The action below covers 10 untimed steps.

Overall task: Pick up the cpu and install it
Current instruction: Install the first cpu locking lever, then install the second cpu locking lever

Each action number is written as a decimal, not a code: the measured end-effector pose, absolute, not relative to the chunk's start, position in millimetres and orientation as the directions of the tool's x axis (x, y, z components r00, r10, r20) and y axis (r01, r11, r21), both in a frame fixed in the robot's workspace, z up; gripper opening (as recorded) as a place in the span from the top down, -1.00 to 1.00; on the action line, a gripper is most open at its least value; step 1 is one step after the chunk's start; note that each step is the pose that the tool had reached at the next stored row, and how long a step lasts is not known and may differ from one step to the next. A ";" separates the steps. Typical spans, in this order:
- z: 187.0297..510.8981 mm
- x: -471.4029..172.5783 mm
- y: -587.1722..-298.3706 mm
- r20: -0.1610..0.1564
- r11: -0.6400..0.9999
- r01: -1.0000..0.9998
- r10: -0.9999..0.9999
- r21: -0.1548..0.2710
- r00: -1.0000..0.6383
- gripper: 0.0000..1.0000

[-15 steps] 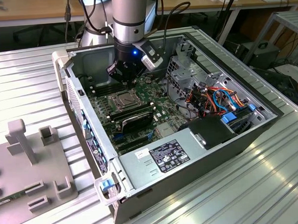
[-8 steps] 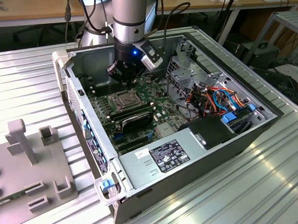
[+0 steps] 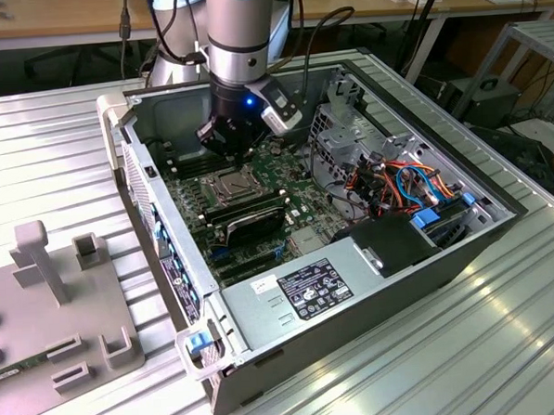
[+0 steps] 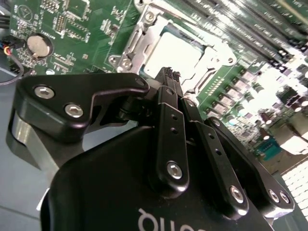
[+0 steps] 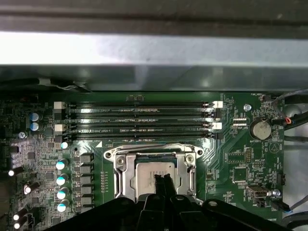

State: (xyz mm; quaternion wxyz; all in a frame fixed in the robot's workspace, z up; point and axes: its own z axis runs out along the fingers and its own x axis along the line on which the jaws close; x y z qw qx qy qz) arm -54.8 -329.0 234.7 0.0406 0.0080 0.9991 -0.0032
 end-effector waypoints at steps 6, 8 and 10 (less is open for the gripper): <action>234.7 -57.8 -333.0 -0.082 1.000 0.016 0.016 -0.005 -0.997 0.79; 234.7 -57.8 -333.3 -0.082 1.000 0.016 0.016 -0.005 -0.997 0.79; 234.8 -57.8 -333.7 -0.082 1.000 0.016 0.016 -0.005 -0.997 0.79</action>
